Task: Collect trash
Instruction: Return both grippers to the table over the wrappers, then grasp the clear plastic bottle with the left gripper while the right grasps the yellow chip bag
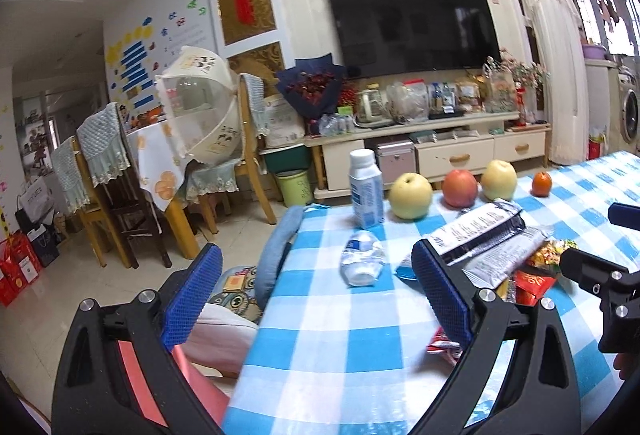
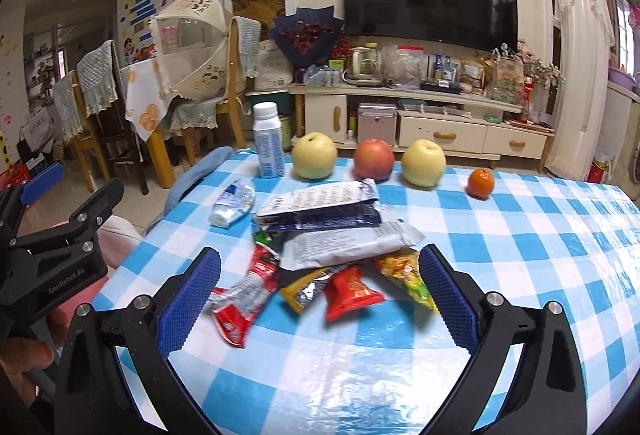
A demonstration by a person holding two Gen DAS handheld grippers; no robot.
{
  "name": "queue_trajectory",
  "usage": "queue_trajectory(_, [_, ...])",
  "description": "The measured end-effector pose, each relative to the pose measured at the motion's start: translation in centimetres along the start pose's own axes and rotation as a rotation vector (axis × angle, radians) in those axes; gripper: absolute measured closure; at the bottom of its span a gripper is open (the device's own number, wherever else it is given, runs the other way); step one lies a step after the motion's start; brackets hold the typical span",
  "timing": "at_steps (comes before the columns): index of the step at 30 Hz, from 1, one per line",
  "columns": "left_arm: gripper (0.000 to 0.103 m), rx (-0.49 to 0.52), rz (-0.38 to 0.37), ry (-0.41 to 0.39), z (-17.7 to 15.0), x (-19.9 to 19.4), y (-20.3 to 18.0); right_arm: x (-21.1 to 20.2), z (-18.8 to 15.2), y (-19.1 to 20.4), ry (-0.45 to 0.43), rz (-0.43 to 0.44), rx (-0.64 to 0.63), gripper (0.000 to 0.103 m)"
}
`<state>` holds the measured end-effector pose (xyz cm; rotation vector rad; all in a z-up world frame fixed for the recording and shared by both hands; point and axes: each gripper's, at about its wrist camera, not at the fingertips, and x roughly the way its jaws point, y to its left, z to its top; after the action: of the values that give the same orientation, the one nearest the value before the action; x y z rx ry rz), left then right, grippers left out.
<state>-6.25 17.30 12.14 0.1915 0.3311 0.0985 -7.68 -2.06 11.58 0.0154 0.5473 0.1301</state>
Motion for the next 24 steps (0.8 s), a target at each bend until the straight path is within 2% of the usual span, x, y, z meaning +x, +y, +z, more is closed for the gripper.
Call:
queue_trajectory(10, [0.007,0.038,-0.038,0.049,-0.4,1.0,-2.9,0.8,-0.8,-3.9,0.019,-0.045,0.019,0.005])
queue_trajectory(19, [0.007,-0.059,-0.14,0.189,-0.3,4.6,-2.1,2.6,-1.5,-9.4,0.137,-0.019,0.082,0.005])
queue_trajectory(21, [0.007,-0.098,-0.171,0.223,-0.4,6.3,-1.7,3.0,-1.5,-10.7,0.166,0.0,0.111,0.005])
queue_trajectory(24, [0.007,-0.105,-0.166,0.292,-0.7,9.5,-1.6,3.8,-1.4,-12.1,0.209,0.017,0.153,0.005])
